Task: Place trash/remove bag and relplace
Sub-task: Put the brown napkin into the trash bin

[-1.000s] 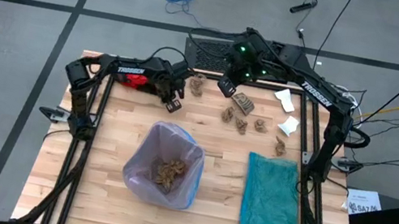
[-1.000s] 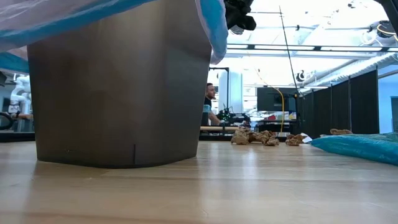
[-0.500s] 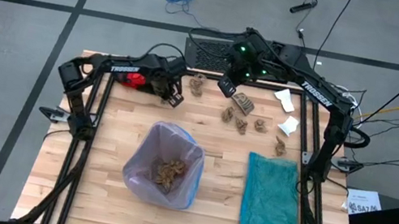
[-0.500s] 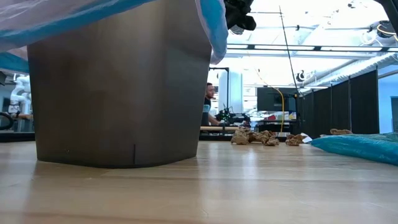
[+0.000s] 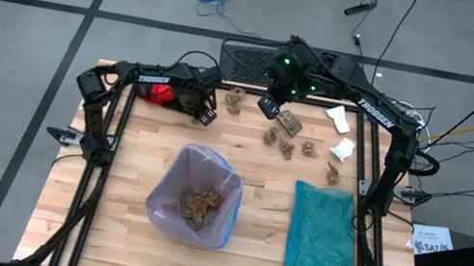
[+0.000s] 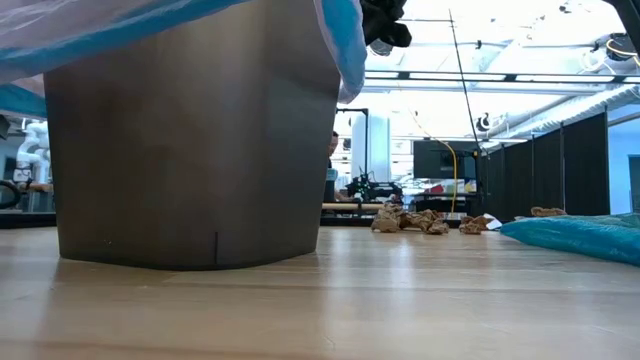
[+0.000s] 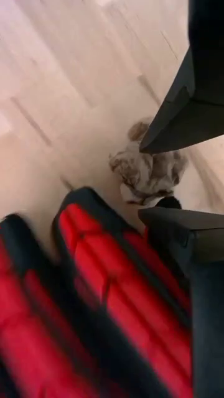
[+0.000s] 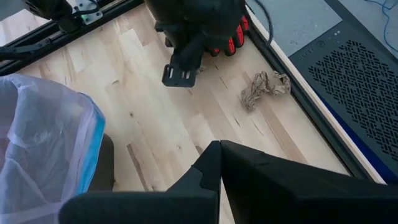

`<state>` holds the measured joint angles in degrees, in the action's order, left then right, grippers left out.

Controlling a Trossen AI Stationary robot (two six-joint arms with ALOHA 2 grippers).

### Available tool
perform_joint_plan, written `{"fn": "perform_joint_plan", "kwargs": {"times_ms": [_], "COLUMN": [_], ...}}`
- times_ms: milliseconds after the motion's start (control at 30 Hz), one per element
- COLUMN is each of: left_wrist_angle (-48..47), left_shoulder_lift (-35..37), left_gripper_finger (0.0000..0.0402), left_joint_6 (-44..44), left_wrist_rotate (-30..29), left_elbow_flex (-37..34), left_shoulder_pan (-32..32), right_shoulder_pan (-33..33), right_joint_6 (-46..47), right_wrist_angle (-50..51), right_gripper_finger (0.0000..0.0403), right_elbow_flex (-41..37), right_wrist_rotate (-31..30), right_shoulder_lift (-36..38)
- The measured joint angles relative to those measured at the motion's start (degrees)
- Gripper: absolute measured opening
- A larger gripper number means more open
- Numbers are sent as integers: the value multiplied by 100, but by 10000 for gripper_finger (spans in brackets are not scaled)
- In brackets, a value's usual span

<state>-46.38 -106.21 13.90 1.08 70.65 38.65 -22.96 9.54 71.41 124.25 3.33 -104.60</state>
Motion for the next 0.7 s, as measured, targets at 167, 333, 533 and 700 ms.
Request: {"fn": "perform_joint_plan", "kwargs": {"times_ms": [167, 333, 533, 700], "left_wrist_angle": [21, 15, 53, -123], "left_shoulder_lift": [-290, -257, 53, 638], "left_gripper_finger": [150, 105, 15, 12], "left_joint_6": [-156, -515, -722, -689], "left_wrist_rotate": [226, 272, 426, 570], "left_elbow_flex": [17, 4, 102, 426], "left_shoulder_pan": [-29, -186, -282, -273], "right_shoulder_pan": [0, 14, 20, 22], "right_joint_6": [21, 20, -58, -83], "right_wrist_angle": [18, 28, 19, -62], "right_gripper_finger": [0, 0, 0, 0], "right_elbow_flex": [0, 0, 0, 0], "right_wrist_rotate": [0, 0, -2, -2], "right_shoulder_lift": [2, 2, 2, 2]}}
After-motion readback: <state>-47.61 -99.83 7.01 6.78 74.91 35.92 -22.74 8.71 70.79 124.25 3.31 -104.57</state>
